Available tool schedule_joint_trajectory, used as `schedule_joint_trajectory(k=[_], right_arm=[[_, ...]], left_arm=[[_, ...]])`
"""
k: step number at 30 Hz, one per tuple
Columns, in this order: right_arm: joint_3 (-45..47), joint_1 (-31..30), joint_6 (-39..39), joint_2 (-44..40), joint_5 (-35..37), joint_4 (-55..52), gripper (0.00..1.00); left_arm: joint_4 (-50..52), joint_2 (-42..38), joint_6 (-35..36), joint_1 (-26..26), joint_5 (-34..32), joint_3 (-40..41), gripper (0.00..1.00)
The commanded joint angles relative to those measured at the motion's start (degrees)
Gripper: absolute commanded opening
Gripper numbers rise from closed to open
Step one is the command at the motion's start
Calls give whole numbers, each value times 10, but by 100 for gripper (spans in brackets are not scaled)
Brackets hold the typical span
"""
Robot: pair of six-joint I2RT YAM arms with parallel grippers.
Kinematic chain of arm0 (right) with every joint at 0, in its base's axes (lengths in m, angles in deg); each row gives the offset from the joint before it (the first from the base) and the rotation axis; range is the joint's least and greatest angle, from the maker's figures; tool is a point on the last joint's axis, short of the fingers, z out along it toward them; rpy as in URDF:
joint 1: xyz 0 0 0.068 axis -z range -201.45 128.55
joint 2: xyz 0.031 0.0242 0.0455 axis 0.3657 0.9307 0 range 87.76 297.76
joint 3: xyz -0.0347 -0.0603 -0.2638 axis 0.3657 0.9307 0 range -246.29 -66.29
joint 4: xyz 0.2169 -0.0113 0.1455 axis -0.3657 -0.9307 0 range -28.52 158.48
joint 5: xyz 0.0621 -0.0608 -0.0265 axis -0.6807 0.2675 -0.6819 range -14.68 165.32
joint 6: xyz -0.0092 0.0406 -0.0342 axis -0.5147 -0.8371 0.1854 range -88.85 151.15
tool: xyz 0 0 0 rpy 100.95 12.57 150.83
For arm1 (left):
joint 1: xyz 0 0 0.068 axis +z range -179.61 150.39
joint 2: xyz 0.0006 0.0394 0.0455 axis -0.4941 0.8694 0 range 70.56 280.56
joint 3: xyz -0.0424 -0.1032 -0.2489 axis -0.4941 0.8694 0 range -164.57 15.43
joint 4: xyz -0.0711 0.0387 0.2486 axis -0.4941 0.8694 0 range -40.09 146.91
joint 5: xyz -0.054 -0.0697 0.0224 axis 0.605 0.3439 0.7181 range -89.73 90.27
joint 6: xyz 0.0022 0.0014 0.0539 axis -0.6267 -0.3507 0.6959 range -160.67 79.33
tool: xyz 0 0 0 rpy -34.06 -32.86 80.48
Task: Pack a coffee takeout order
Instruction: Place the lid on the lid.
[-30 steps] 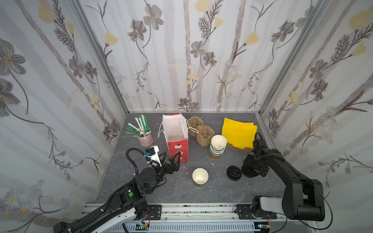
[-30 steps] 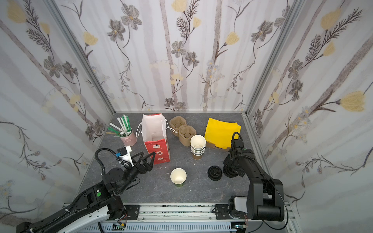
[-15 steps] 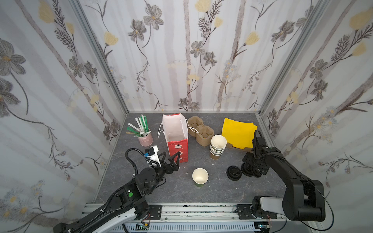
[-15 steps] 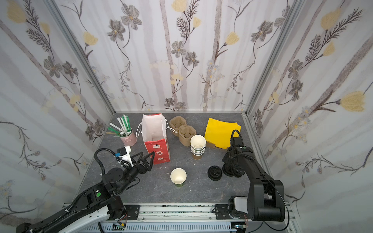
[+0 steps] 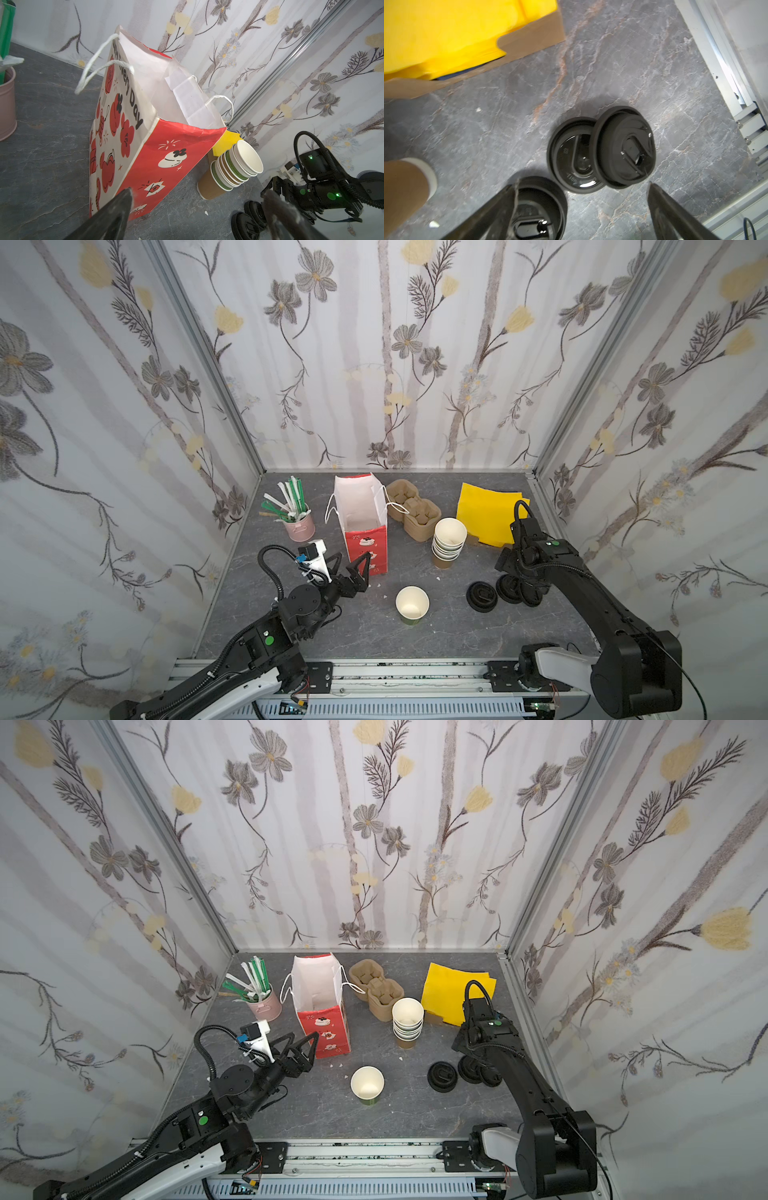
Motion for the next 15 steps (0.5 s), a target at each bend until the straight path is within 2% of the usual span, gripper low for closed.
schedule_joint_trajectory(k=[1, 7, 15], right_arm=[[-9, -52, -34, -1, -2, -22, 96], [3, -158, -57, 27, -26, -13, 94], [40, -189, -58, 68, -80, 53, 92]], left_arm=[[-10, 0, 1, 2, 0, -1, 100], [-11, 4, 1, 4, 3, -1, 100], [-10, 6, 2, 7, 9, -4, 100]])
